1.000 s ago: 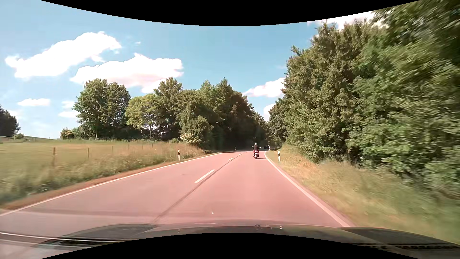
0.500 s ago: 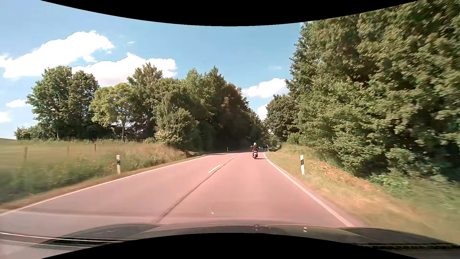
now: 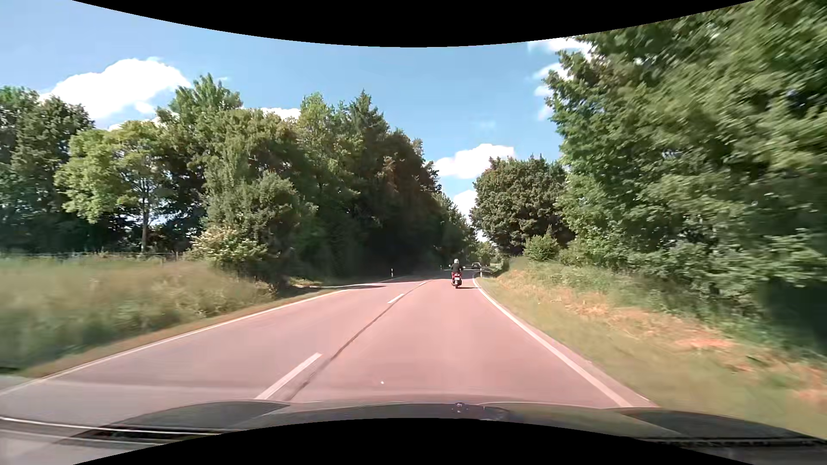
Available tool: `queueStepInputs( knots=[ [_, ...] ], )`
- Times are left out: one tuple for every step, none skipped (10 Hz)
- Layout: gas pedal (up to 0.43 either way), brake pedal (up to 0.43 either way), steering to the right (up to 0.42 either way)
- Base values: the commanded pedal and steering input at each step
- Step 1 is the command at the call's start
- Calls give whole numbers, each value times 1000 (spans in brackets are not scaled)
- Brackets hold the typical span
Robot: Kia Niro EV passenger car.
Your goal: Follow the waypoints while adhering to traffic rules and regulations
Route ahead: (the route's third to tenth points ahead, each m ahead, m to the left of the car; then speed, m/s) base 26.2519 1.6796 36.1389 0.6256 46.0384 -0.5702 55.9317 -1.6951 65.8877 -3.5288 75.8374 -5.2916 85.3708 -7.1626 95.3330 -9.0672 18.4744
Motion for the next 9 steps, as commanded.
queueStepInputs(
  knots=[
    [268, 12, 13],
    [268, 6, 13],
    [268, 12, 12],
    [268, 12, 11],
    [268, 12, 11],
    [260, 6, 11],
    [240, 6, 11],
    [228, 12, 11],
    [209, 12, 11]
  ],
)
